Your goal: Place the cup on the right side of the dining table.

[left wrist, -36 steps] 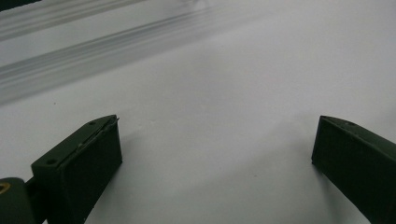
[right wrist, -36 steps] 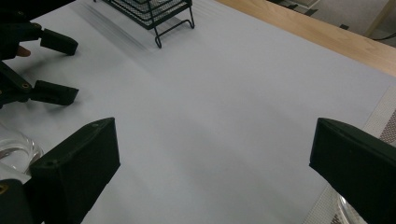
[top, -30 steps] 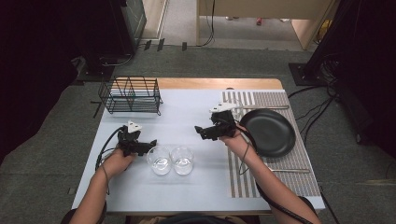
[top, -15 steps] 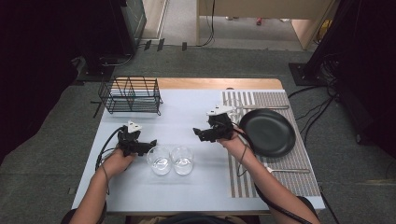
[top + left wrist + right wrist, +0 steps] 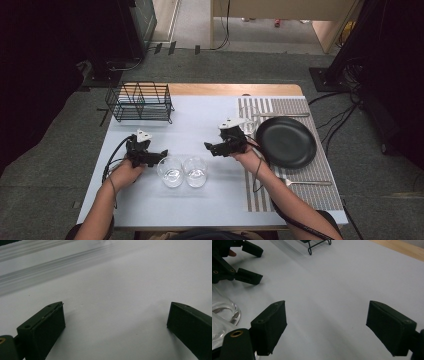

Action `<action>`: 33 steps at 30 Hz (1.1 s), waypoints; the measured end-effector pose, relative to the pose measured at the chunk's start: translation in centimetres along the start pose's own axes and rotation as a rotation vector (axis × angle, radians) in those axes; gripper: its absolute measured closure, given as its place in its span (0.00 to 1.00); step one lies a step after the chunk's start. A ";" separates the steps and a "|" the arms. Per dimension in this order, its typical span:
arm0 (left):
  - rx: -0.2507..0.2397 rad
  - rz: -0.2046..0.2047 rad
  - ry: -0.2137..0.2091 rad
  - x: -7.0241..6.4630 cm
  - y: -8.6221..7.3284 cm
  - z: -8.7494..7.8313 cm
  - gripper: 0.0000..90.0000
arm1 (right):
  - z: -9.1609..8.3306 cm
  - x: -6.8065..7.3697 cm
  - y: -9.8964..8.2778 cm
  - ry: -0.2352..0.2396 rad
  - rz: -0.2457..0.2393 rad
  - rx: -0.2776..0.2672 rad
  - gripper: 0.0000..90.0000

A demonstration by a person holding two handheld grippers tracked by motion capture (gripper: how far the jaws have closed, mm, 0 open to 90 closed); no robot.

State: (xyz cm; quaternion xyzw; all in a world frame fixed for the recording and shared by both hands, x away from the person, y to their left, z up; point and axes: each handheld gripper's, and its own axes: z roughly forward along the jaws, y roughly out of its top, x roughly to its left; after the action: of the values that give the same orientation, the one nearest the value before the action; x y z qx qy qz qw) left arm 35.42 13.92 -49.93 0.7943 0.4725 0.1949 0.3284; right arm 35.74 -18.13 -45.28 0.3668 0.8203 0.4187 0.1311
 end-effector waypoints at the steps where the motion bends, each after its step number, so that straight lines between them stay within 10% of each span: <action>1: 0.000 0.000 0.000 0.0 0.0 0.0 0.02 | 0.0 0.0 -0.1 0.003 0.001 0.002 0.18; 33: 0.000 0.001 0.000 0.0 0.0 0.0 0.02 | 2.5 0.3 -2.1 0.051 -0.055 0.063 0.22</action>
State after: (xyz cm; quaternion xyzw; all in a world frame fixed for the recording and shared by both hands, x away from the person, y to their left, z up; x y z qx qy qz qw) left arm 35.42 13.92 -49.93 0.7945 0.4723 0.1951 0.3281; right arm 35.80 -17.27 -48.47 0.3372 0.8461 0.3978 0.1101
